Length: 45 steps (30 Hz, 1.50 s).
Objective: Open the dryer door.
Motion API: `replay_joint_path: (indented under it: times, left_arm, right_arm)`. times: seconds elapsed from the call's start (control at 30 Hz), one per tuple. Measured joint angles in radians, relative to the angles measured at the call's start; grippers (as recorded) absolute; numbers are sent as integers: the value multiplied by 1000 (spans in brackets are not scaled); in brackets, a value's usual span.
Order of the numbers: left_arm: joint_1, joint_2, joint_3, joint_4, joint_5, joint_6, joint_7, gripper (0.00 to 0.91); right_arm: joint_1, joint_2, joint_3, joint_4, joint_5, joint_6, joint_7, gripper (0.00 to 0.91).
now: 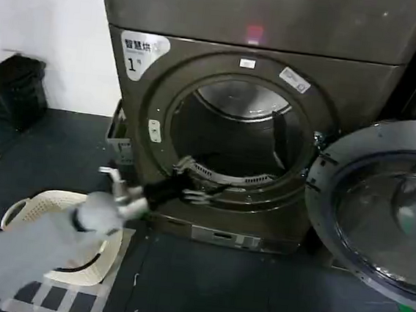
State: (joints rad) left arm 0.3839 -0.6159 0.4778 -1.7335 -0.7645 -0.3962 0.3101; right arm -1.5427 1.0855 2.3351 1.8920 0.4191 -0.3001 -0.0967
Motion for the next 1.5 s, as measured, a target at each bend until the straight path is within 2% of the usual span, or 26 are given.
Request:
replay_joint_path:
  times: [0.13,0.4,0.67,1.07,1.33,1.5]
  left_arm:
    - [10,121,-9,-11,56,29,51,907]
    - [59,350,-36,9,216,154,156,907]
    - [85,480,-51,64,348,281,247,907]
    - [104,534,-90,165,556,234,351,907]
    - [108,524,-106,218,659,207,386,907]
    - [112,521,-106,230,687,173,372,907]
  right_arm:
    - [13,-6,-12,-2,0,0,0,907]
    - [35,-6,-38,3,-2,-2,-1,907]
    - [39,-6,-50,2,-2,-1,-3,907]
    - [13,-4,-46,7,2,-1,-4,907]
    - [11,0,-51,10,1,-1,-4,907]
    - [16,2,-56,12,-1,-2,-4,907]
